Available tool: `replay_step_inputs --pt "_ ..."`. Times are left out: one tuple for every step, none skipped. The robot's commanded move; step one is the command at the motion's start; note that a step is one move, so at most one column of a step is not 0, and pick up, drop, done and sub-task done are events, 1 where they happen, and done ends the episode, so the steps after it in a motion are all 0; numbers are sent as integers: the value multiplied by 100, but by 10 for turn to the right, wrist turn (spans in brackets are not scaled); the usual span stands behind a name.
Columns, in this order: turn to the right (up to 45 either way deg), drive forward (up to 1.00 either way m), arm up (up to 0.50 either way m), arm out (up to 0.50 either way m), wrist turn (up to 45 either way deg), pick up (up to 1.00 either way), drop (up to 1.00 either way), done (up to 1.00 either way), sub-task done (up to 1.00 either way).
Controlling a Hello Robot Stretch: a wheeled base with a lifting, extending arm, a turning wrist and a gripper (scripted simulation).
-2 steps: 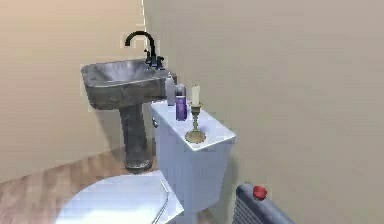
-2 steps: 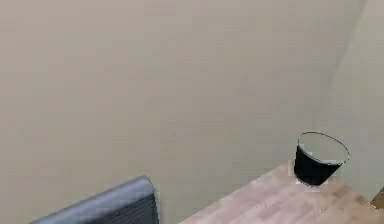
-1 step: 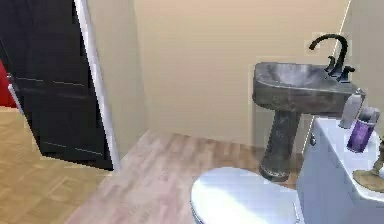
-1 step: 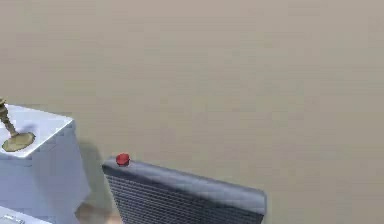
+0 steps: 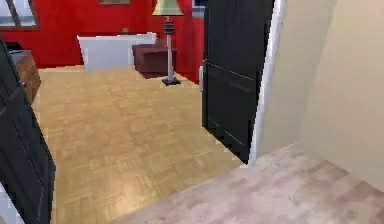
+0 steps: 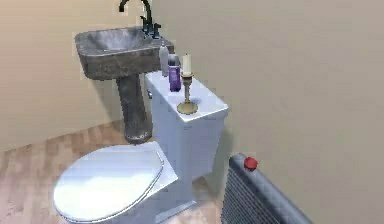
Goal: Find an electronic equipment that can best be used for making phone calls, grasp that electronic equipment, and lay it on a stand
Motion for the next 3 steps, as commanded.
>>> replay_step_inputs --pt "-270 0 0 0 0 0 0 0 0" --pt "0 30 0 0 0 0 0 0 0" --pt "180 0 0 0 0 0 0 0 0"
